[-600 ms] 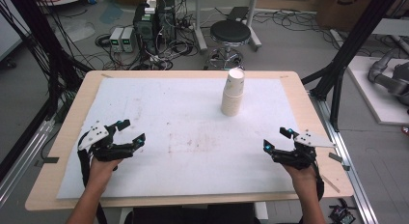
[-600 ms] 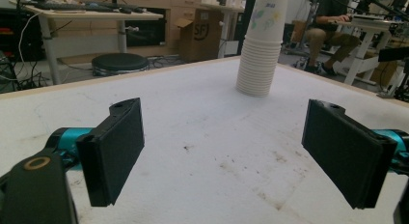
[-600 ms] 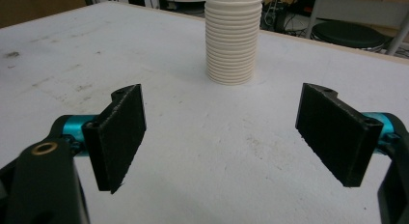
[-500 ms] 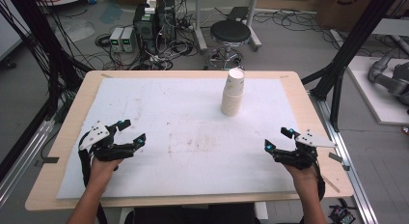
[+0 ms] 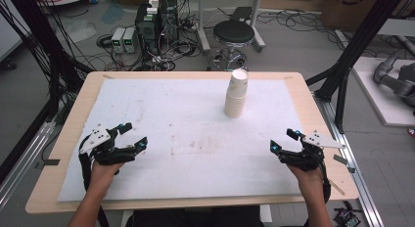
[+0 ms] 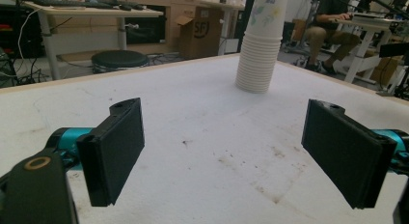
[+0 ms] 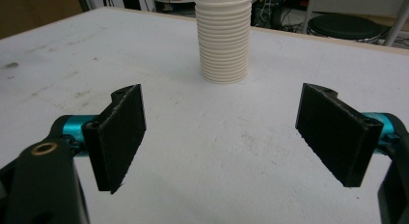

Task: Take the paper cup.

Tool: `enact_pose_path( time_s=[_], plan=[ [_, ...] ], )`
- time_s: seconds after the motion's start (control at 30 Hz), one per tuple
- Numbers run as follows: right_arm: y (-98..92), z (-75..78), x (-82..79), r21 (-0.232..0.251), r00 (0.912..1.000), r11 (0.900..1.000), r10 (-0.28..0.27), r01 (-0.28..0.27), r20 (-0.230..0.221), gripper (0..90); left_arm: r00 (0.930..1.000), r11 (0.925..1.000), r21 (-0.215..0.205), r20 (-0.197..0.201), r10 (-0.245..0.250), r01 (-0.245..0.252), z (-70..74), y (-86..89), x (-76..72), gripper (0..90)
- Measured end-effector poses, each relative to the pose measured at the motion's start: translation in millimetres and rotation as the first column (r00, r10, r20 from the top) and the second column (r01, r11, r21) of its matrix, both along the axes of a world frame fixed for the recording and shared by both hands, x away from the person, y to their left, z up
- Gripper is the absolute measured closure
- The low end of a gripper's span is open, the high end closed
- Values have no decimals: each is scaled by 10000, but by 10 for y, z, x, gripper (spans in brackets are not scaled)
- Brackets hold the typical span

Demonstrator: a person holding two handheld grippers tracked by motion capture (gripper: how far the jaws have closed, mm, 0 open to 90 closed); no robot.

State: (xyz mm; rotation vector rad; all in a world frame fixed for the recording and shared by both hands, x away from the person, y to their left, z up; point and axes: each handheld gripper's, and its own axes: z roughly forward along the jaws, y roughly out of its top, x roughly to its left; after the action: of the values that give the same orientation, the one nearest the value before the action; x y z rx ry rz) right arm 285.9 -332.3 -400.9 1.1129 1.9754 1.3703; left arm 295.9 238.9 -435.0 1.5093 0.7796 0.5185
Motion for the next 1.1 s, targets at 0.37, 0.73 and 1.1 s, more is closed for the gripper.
enact_pose_path(
  time_s=[0.37, 0.73, 1.1],
  plan=[
    [185, 233, 178, -121, 9981, 9983, 565, -568, -261, 182, 9997, 9998, 67, -110, -209, 210, -20, -73, 24, 153],
    [508, 679, 704, -705, 9953, 9928, 963, -971, -139, 182, 9997, 9998, -73, -156, -196, 195, -25, -55, 25, 153],
    [712, 883, 1210, -886, 9940, 9917, 876, -933, -659, 182, 9994, 9997, -85, -241, -251, 249, -36, -52, 31, 154]
  ],
)
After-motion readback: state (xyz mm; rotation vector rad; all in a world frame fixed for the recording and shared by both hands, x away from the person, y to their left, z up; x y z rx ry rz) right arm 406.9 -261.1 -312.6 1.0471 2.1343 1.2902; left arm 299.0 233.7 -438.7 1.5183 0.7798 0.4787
